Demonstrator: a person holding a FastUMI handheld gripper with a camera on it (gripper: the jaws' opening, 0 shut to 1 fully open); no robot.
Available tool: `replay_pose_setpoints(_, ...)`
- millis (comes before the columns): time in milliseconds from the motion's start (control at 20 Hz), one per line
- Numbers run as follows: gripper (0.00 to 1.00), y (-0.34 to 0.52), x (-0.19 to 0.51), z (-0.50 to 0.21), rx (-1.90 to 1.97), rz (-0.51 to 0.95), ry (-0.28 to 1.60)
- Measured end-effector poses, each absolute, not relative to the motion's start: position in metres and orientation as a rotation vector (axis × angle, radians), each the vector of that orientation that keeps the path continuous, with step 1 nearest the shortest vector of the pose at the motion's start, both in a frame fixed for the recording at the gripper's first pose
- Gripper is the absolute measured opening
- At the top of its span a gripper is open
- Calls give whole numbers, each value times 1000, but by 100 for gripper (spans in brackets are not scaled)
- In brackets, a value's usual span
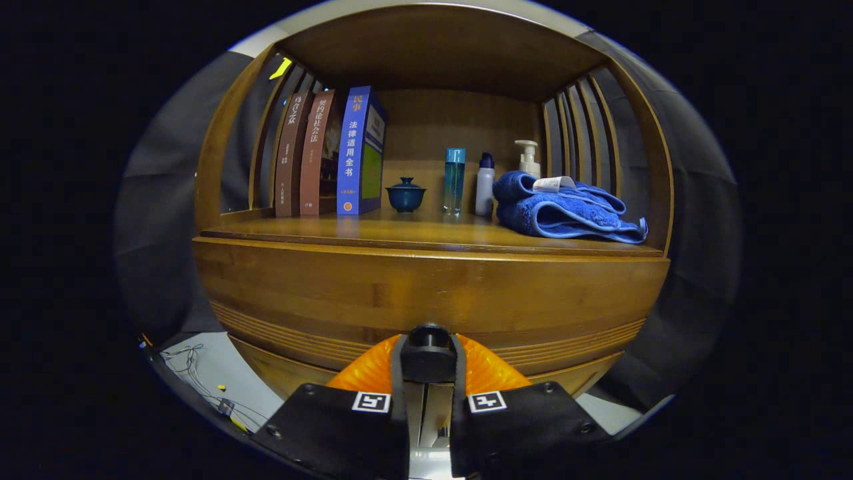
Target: Pull open the drawer, take out the items inside it, and place them on the countertop above the cabinet.
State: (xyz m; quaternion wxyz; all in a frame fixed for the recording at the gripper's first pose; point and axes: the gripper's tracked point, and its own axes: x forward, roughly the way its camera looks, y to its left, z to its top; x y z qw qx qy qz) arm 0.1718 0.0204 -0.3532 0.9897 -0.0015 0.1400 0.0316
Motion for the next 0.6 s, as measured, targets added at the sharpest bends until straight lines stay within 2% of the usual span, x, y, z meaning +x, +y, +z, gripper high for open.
replay_pose_setpoints(600,27,11,65,-342,38,63,275)
